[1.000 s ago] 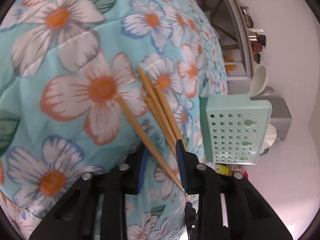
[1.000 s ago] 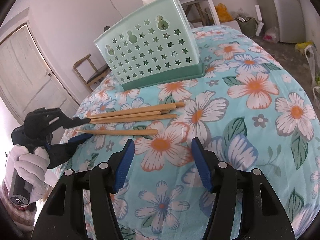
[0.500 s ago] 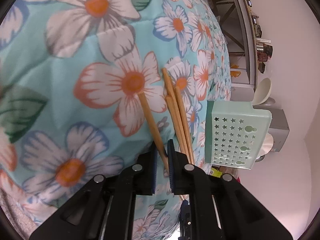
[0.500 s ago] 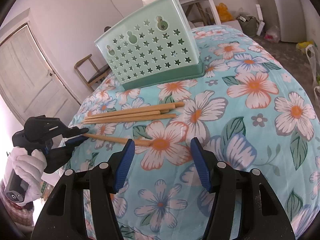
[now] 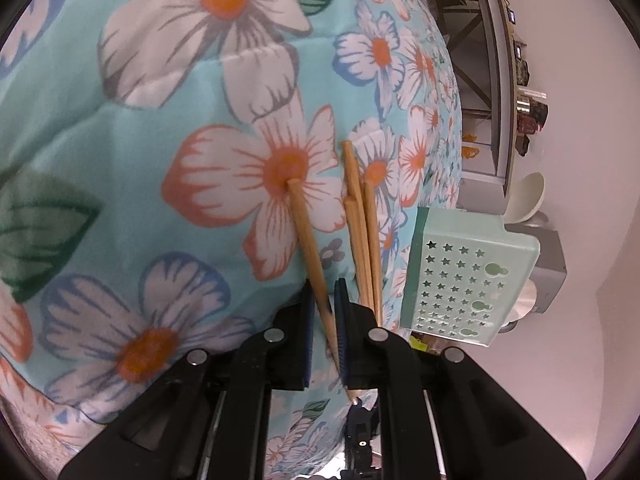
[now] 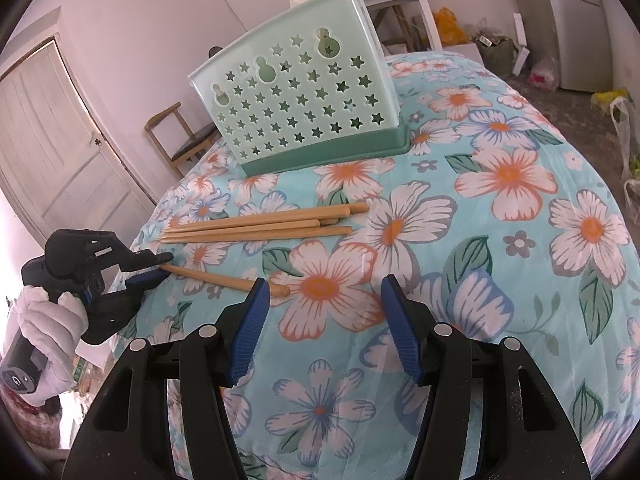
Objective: Organize utensils
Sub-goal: 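Reach the left gripper to the wooden chopsticks and grasp them, then grasp a single wooden chopstick with the right gripper while the left gripper holds its chopsticks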
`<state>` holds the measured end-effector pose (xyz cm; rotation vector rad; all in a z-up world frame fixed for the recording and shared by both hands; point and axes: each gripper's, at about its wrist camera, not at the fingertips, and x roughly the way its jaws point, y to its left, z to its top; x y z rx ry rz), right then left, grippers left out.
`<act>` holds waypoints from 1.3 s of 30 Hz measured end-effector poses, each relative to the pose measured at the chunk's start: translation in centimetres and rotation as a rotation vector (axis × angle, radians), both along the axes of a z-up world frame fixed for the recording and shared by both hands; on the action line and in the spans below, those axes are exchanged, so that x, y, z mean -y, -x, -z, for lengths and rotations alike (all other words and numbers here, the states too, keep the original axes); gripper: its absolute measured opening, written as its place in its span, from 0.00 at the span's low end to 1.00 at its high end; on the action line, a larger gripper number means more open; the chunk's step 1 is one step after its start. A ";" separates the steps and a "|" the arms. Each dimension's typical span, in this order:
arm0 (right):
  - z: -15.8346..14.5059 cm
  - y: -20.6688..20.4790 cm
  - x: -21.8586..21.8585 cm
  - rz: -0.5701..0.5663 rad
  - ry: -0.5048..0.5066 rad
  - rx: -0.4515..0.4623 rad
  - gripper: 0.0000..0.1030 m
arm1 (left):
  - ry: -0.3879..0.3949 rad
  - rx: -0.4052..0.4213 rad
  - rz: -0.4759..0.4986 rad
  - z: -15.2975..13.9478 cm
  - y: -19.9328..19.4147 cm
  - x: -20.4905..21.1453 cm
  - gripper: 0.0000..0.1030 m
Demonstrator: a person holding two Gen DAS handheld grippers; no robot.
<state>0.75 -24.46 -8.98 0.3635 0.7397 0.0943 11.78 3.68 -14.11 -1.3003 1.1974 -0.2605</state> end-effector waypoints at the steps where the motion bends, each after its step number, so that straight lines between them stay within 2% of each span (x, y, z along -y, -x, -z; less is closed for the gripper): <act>1: 0.0 0.0 0.0 0.000 0.001 -0.002 0.54 | 0.007 -0.004 -0.002 0.1 0.0 0.0 0.09; 7: -0.1 -0.1 0.0 0.003 0.006 0.000 0.54 | 0.028 -0.024 -0.021 0.4 0.1 -0.1 0.09; 12: 0.0 0.0 0.0 0.004 0.006 0.004 0.54 | -0.009 -0.009 -0.021 0.0 0.3 0.1 0.09; 17: -0.1 -0.1 0.1 -0.001 0.016 -0.007 0.53 | -0.082 0.061 0.025 -1.3 0.6 0.4 0.08; 22: -0.6 -0.2 0.2 -0.014 0.041 -0.015 0.51 | -0.180 0.167 0.110 -2.8 1.1 0.2 0.09; 25: -1.6 -0.3 0.0 -0.038 0.084 0.003 0.46 | -0.211 0.196 0.132 -2.9 1.3 -0.3 0.09; 28: -3.1 -0.9 -0.8 -0.086 0.127 0.037 0.40 | -0.222 0.213 0.136 -2.6 1.2 -0.8 0.09; 33: -5.2 -3.5 -4.5 -0.244 0.241 0.081 0.38 | -0.245 0.254 0.167 -2.4 1.1 -0.5 0.10; 39: -4.5 -7.4 -10.0 -0.460 0.414 0.075 0.37 | -0.280 0.310 0.192 -2.4 1.2 -0.1 0.11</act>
